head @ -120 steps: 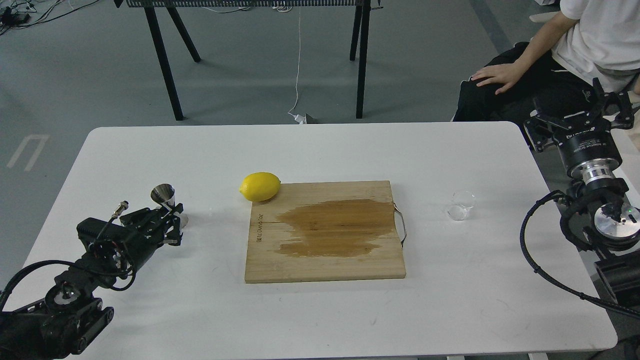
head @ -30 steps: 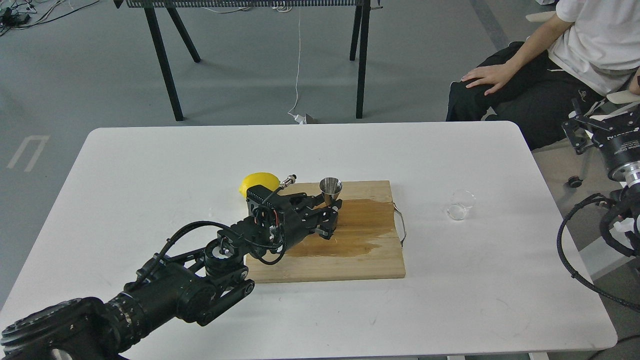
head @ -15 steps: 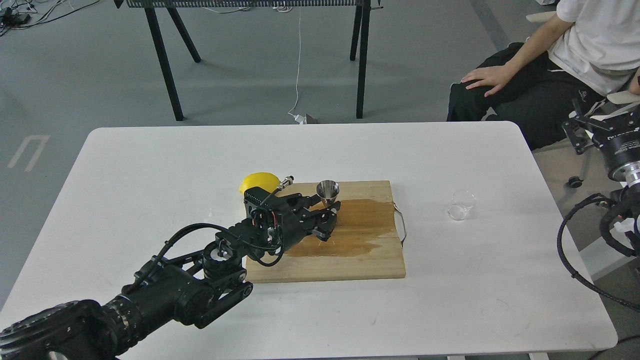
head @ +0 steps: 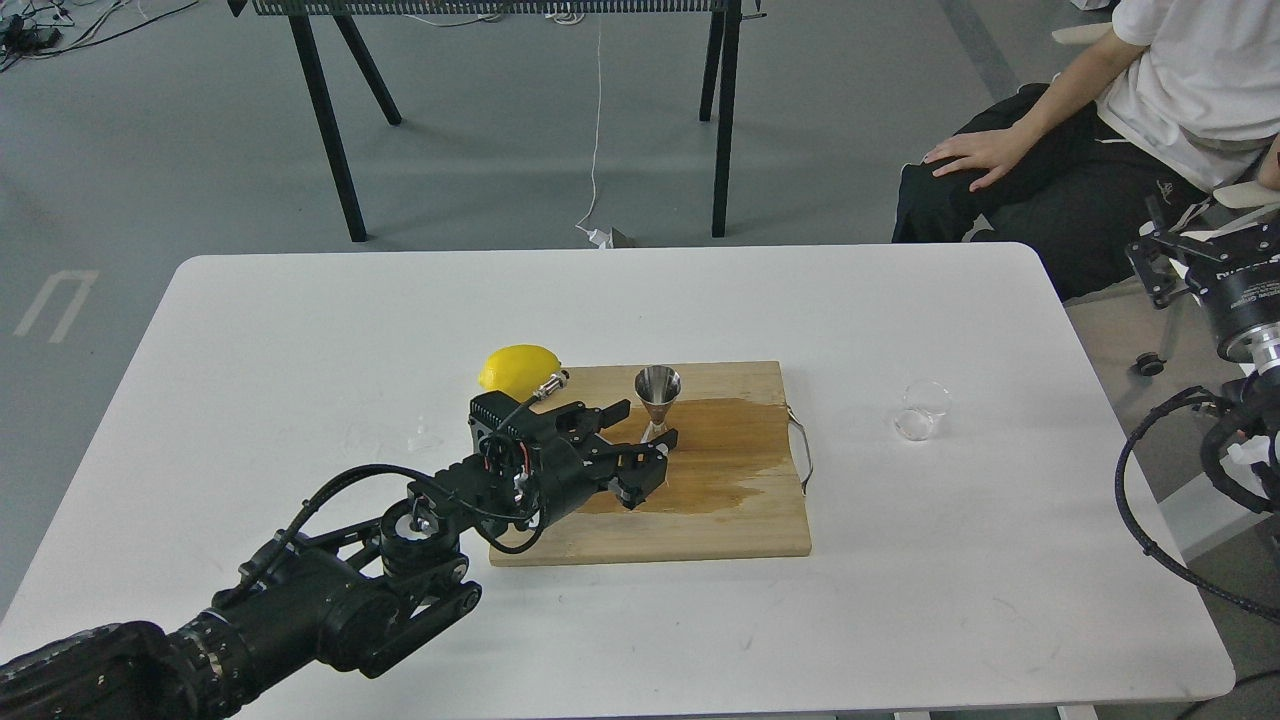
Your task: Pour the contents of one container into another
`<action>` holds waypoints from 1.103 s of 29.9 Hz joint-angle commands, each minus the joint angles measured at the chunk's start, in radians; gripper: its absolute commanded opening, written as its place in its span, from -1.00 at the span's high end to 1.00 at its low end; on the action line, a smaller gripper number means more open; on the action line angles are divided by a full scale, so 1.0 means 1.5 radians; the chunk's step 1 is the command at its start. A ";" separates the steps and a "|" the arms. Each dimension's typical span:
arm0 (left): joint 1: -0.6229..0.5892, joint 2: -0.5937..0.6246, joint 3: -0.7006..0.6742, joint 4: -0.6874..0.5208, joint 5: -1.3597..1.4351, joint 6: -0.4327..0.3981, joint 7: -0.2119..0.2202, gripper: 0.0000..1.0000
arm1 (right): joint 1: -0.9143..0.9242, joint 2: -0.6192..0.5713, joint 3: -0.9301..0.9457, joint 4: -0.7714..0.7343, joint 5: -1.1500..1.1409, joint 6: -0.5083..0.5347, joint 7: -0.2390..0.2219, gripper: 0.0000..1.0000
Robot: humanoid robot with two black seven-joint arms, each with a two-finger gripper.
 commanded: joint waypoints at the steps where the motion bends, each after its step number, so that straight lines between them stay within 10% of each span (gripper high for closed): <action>1: 0.015 0.028 -0.007 -0.030 0.000 0.000 0.000 -0.55 | 0.000 0.000 -0.001 -0.001 0.000 0.000 0.000 -1.00; 16: 0.088 0.284 -0.092 -0.198 0.000 0.073 -0.005 -0.98 | -0.010 -0.053 0.002 -0.004 0.000 0.000 -0.006 -1.00; 21: 0.076 0.316 -0.100 -0.198 -0.070 0.084 -0.096 -0.98 | -0.023 -0.064 0.001 -0.016 0.000 0.000 -0.012 -1.00; 28: 0.054 0.301 -0.223 -0.225 -0.344 0.080 -0.128 -0.98 | -0.024 -0.079 -0.003 -0.049 -0.017 0.000 -0.114 -0.99; 33: 0.018 0.299 -0.285 -0.225 -0.534 0.054 -0.133 -0.98 | -0.024 -0.110 0.001 -0.048 -0.021 0.000 -0.117 -1.00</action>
